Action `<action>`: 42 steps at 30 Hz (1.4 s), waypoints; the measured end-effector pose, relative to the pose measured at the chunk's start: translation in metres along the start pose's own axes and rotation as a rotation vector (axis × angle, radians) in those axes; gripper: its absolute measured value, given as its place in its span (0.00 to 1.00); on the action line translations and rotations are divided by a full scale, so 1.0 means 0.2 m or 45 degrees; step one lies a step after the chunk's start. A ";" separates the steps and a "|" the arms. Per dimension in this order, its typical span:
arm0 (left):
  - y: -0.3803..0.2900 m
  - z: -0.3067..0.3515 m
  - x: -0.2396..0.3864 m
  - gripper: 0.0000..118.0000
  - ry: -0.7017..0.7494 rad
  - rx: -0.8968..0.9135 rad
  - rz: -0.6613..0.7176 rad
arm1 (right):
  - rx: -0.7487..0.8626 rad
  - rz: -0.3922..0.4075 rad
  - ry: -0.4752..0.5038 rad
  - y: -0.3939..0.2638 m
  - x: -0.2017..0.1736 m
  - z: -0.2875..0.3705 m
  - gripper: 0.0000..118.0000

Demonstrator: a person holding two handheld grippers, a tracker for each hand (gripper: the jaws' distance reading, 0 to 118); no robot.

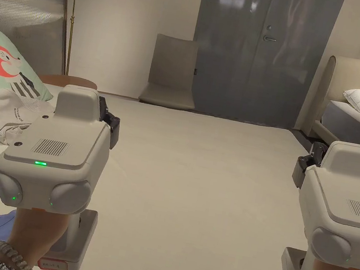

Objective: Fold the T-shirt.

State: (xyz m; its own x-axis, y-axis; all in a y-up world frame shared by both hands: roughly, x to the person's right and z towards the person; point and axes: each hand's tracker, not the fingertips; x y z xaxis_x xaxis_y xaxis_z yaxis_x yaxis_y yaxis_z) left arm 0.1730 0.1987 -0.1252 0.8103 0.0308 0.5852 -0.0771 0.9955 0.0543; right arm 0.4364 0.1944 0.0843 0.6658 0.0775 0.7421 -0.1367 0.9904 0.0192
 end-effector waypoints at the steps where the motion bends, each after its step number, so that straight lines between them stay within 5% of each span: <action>1: 0.01 0.00 -0.01 0.00 0.007 -0.001 -0.004 | 0.002 0.014 0.000 0.00 -0.01 0.00 0.00; 6: 0.05 0.06 -0.20 0.00 0.110 0.003 0.008 | 0.032 0.030 0.112 0.04 -0.18 -0.03 0.00; 19: 0.12 0.47 -0.93 0.00 0.616 -0.010 -0.112 | 0.052 -0.087 0.682 0.10 -1.11 -0.06 0.00; 31: -0.31 0.24 -1.10 0.01 0.471 -0.494 0.024 | -0.093 -0.033 0.727 0.01 -1.25 -0.08 0.00; 32: -0.38 0.20 -1.11 0.03 0.454 -0.577 0.058 | -0.109 -0.025 0.725 0.01 -1.25 -0.08 0.00; 33: -0.46 0.15 -1.12 0.16 0.438 -0.697 0.086 | -0.174 -0.047 0.747 -0.14 -1.34 -0.20 0.00; 36: -0.71 0.05 -1.16 0.73 0.390 -0.945 0.201 | -0.227 -0.022 0.739 -0.17 -1.33 -0.23 0.00; 37: -0.78 0.03 -1.17 0.81 0.384 -0.979 0.220 | -0.263 -0.014 0.741 -0.34 -1.42 -0.34 0.00; 42: -1.10 -0.06 -1.19 0.84 0.461 -1.233 0.272 | -0.289 0.037 0.730 -0.38 -1.42 -0.38 0.00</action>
State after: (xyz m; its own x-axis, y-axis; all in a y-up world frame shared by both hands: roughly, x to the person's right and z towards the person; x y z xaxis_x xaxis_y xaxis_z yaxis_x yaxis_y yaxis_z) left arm 0.0040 -0.0262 -0.2849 0.9720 0.0798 0.2212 0.1285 0.6077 -0.7837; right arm 0.3136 0.1055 -0.1786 0.9612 0.0915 0.2603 -0.0432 0.9817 -0.1854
